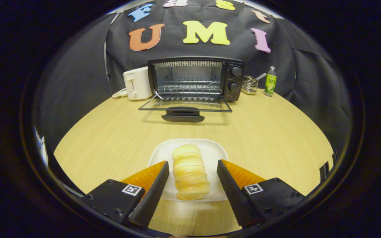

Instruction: Open the toaster oven, put the food inside, and close the toaster oven door.

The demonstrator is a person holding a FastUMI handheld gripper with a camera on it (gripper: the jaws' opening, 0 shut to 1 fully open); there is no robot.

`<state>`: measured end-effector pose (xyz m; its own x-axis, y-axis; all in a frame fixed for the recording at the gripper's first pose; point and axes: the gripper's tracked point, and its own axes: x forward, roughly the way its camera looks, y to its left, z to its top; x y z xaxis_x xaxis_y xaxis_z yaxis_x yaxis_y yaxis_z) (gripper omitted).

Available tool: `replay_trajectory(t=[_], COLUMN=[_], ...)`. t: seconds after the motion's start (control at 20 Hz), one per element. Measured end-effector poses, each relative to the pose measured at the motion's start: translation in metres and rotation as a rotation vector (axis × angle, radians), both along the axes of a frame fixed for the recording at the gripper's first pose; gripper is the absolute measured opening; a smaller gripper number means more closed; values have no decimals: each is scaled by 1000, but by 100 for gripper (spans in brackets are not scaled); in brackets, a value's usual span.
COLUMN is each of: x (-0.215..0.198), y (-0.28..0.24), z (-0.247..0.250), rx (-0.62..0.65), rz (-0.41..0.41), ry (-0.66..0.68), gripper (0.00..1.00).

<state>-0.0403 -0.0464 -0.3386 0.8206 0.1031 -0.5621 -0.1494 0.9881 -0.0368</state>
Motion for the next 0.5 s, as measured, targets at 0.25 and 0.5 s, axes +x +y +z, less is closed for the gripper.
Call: replay_trajectory(t=[0.25,0.5], x=[1,3], y=[0,1], z=[-15,-16], rx=[-28,-19], rz=[33,34], ry=[21,26], gripper=[92,77])
